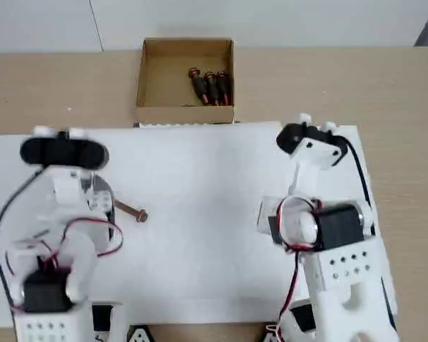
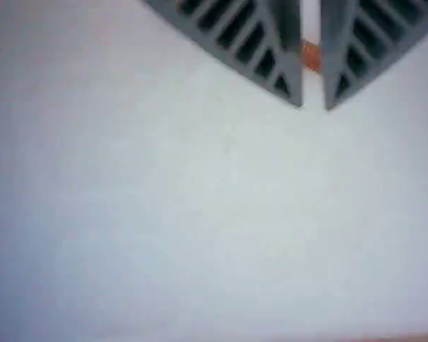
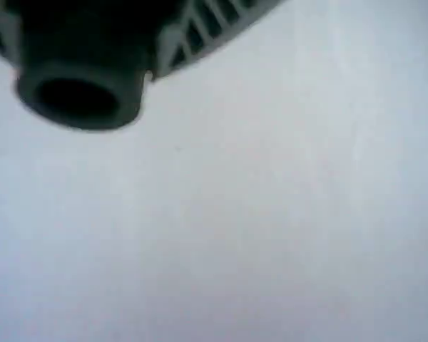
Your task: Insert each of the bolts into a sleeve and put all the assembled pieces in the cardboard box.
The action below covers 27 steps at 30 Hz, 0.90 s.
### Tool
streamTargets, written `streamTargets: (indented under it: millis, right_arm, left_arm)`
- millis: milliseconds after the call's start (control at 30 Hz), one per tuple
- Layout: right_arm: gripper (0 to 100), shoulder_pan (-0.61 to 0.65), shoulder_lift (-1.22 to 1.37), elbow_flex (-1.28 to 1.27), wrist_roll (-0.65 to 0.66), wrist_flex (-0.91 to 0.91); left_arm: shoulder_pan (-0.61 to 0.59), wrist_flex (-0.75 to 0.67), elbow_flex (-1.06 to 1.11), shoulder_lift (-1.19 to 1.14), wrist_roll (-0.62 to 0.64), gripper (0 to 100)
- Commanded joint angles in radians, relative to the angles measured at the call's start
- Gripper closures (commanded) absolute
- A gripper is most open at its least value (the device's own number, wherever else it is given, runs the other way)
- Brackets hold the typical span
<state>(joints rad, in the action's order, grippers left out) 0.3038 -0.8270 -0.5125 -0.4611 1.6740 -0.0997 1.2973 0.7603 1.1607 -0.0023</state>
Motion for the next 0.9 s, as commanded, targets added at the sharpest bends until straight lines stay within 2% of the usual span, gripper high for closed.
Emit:
streamTargets:
  millis: [0, 133, 200, 467, 867]
  right_arm:
    - [99.6, 0.002, -0.065, -0.031, 0.009, -0.030]
    - [99.6, -0.008, -0.108, -0.048, 0.009, -0.030]
    - [99.6, -0.039, -0.117, -0.057, 0.009, -0.030]
    - [99.6, -0.101, -0.124, -0.140, 0.006, -0.053]
    - [99.6, -0.101, -0.124, -0.147, 0.005, -0.131]
  left_arm:
    - [0.003, 0.081, -0.186, -0.176, -0.005, 99]
    - [0.003, 0.190, -0.302, -0.350, -0.011, 99]
    - [0.003, 0.227, -0.341, -0.431, -0.064, 99]
    - [0.003, 0.350, -0.383, -0.614, -0.410, 99]
    - [0.003, 0.358, -0.381, -0.764, -1.003, 99]
